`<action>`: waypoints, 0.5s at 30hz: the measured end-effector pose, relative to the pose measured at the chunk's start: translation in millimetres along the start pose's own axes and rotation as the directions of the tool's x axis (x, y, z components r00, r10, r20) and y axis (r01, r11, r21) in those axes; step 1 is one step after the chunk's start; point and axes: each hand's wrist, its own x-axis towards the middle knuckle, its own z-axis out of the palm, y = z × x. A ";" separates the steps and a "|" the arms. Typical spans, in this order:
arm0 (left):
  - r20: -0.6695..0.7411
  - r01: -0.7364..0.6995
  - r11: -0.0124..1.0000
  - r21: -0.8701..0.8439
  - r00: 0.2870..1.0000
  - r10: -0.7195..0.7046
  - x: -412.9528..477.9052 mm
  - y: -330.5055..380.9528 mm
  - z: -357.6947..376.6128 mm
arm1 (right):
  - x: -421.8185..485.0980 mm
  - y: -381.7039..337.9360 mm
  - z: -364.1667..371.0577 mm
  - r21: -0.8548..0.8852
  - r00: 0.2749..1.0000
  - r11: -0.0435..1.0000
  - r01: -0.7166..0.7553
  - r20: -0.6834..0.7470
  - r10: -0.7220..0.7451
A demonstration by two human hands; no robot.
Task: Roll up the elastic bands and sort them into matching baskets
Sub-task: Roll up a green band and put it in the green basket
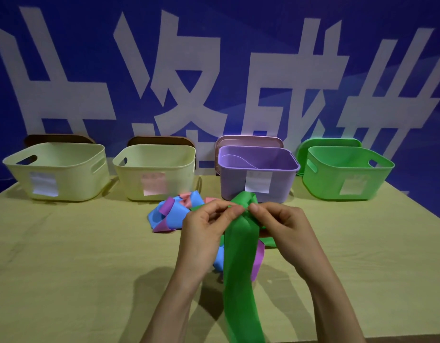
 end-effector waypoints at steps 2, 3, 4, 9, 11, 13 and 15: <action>0.011 -0.015 1.000 0.020 1.000 0.015 -0.6 -0.2 -0.2 | -1.4 -0.3 -2.2 -0.027 1.000 0.999 0.021 -0.002 -0.021; 0.019 -0.024 0.999 0.028 1.000 0.024 -0.6 -1.0 -0.5 | -2.1 -0.2 -3.6 -0.031 0.999 0.999 0.032 -0.008 -0.032; 0.029 -0.031 0.999 0.040 0.999 0.030 -0.7 -1.1 -0.9 | -2.7 -0.7 -4.5 -0.028 0.999 0.999 0.038 -0.016 -0.038; 0.101 -0.063 0.995 0.083 0.993 0.054 0.3 -0.6 -5.0 | -2.0 0.9 -5.3 -0.048 0.997 0.997 0.058 -0.053 -0.061; 0.124 -0.056 0.996 0.076 0.991 0.047 -0.2 1.3 -5.8 | -1.5 1.6 -6.8 -0.068 0.995 0.995 0.079 -0.062 -0.083; 0.139 -0.056 0.995 0.082 0.989 0.045 -1.1 2.5 -6.6 | -1.8 1.2 -7.8 -0.082 0.992 0.991 0.106 -0.063 -0.111; 0.139 -0.062 0.994 0.095 0.989 0.049 -1.0 2.8 -7.6 | -2.2 0.2 -7.4 -0.071 0.990 0.990 0.118 -0.063 -0.123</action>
